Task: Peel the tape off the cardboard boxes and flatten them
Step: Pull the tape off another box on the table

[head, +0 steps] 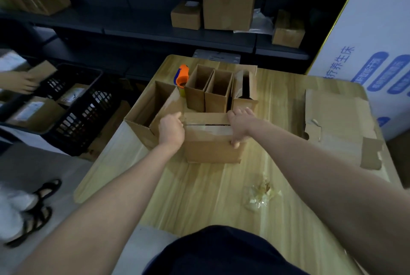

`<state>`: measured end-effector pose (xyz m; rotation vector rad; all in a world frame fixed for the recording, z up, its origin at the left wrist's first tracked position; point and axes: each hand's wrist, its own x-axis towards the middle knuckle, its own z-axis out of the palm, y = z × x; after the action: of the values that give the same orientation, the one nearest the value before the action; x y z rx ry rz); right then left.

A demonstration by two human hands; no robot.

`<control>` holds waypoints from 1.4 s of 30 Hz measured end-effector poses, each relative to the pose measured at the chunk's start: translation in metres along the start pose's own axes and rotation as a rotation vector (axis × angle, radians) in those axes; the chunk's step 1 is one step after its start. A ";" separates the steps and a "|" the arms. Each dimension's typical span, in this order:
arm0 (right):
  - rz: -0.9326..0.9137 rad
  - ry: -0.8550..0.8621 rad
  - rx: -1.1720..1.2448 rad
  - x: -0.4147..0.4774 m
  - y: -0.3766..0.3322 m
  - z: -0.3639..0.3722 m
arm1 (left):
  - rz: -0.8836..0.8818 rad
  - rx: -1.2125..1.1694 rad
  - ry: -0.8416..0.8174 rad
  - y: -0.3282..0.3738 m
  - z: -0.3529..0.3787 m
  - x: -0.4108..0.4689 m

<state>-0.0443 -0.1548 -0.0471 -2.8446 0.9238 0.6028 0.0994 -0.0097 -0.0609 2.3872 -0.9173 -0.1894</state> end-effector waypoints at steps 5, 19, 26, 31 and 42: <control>-0.044 0.022 0.200 0.006 -0.021 0.006 | 0.116 0.124 -0.164 0.002 0.001 -0.003; -0.009 0.118 0.218 0.005 -0.027 0.019 | 0.413 0.221 -0.189 0.027 0.013 -0.002; 0.004 0.155 0.233 0.000 0.013 0.013 | 0.339 0.063 -0.077 0.024 0.001 0.008; 0.095 0.140 0.268 -0.011 0.038 0.016 | 0.178 -0.018 0.022 0.011 -0.006 0.018; 0.129 -0.013 0.110 -0.004 0.017 0.016 | 0.169 -0.088 -0.384 0.015 0.028 0.017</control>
<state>-0.0624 -0.1632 -0.0593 -2.6981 1.1087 0.5633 0.0946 -0.0419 -0.0745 2.2169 -1.2506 -0.6242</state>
